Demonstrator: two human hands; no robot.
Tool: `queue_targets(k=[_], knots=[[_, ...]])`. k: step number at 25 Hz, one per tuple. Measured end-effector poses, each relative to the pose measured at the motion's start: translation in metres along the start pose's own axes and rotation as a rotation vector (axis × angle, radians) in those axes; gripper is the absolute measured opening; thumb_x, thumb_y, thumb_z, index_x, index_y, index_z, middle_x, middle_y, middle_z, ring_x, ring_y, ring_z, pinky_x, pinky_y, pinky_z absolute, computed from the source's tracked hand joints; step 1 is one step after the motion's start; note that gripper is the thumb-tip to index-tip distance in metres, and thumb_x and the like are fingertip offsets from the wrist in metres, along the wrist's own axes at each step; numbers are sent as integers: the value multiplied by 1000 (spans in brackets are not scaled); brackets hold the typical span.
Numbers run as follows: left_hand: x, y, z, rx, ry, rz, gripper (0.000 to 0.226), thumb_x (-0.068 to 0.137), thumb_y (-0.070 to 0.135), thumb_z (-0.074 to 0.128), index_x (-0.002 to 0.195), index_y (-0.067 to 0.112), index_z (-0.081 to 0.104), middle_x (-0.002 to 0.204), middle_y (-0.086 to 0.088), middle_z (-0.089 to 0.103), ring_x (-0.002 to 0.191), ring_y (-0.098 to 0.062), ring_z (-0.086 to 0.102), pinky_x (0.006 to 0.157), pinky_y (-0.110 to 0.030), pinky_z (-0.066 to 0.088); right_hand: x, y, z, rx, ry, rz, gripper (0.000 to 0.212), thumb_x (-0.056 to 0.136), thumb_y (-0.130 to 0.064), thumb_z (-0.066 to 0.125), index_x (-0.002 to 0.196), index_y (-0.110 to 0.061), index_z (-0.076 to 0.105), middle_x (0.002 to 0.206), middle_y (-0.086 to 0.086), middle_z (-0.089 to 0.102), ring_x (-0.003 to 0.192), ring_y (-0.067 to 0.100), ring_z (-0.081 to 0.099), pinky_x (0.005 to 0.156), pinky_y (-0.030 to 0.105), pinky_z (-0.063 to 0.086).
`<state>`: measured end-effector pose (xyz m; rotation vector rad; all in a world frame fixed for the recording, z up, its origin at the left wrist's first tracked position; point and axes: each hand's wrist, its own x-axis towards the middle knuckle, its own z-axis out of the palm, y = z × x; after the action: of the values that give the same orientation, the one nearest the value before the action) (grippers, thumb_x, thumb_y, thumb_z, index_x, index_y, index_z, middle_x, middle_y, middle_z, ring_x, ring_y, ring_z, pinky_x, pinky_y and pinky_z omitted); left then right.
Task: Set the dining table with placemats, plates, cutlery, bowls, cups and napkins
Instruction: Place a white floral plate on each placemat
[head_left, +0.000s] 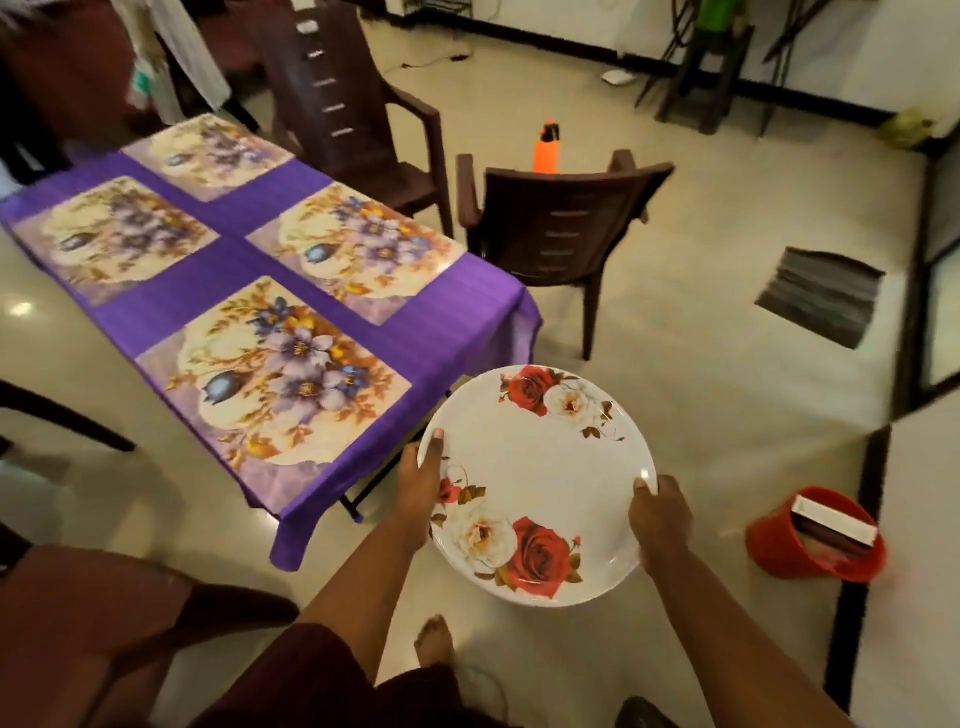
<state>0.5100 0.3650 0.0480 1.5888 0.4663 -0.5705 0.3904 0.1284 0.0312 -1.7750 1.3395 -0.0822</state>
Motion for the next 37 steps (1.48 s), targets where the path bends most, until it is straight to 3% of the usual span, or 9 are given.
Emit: queue_targets(k=[3,7,12,18,24,28,31,34,37], knots=[[27,21,-52,-69,88,-20,49,92,63,43,127,28,49,112,6,62,98,-22,62,87,-45,54,-4,-56,54,-26,-44,-80,31,101,-23,44,123,-3,53,120,21,59,108,40,55,87,40,44],[64,39,-141,-309,55,47,58,88,58,55,129,17,56,118,-15,67,106,-33,65,86,-51,56,-22,-127,146,-57,-104,-206,31,100,-22,48,121,0,56,121,20,57,111,39,55,94,41,44],[82,44,-208,-467,275,-38,37,95,55,48,119,28,57,105,-4,73,90,-28,72,71,-43,61,-36,-182,230,-129,-156,-371,31,97,-24,56,117,-2,64,118,20,60,107,39,58,96,44,45],[81,31,-237,-291,542,187,37,95,29,59,130,34,47,106,15,61,93,-11,64,62,-20,53,-45,-217,291,-248,-232,-492,24,92,-21,62,106,-3,68,104,19,65,93,36,63,83,44,53],[113,44,-259,-285,651,136,46,90,23,67,133,28,50,109,9,62,100,-16,64,71,-27,56,-42,-256,335,-288,-303,-551,25,90,-21,66,105,-1,68,101,19,66,94,37,62,80,41,51],[133,60,-263,-418,696,10,37,91,39,62,124,25,50,110,-2,65,93,-21,67,75,-38,59,-32,-287,358,-286,-350,-599,25,90,-19,66,107,-1,67,104,19,65,98,37,62,82,38,51],[141,63,-269,-542,677,-151,53,85,64,50,111,19,60,100,-6,72,86,-27,71,75,-44,59,-29,-305,370,-298,-369,-671,27,93,-15,63,112,3,65,107,21,65,101,38,61,77,32,43],[135,62,-277,-672,640,-164,58,78,69,48,108,22,63,98,-9,74,85,-31,72,69,-44,59,-36,-319,381,-280,-404,-716,24,94,-15,60,112,2,64,108,20,68,101,36,62,79,31,44],[122,55,-285,-745,710,-151,52,84,62,54,102,16,67,90,-11,75,80,-33,72,61,-41,58,-49,-325,393,-263,-469,-733,23,97,-16,57,112,-1,62,108,18,68,102,36,62,80,31,45]])
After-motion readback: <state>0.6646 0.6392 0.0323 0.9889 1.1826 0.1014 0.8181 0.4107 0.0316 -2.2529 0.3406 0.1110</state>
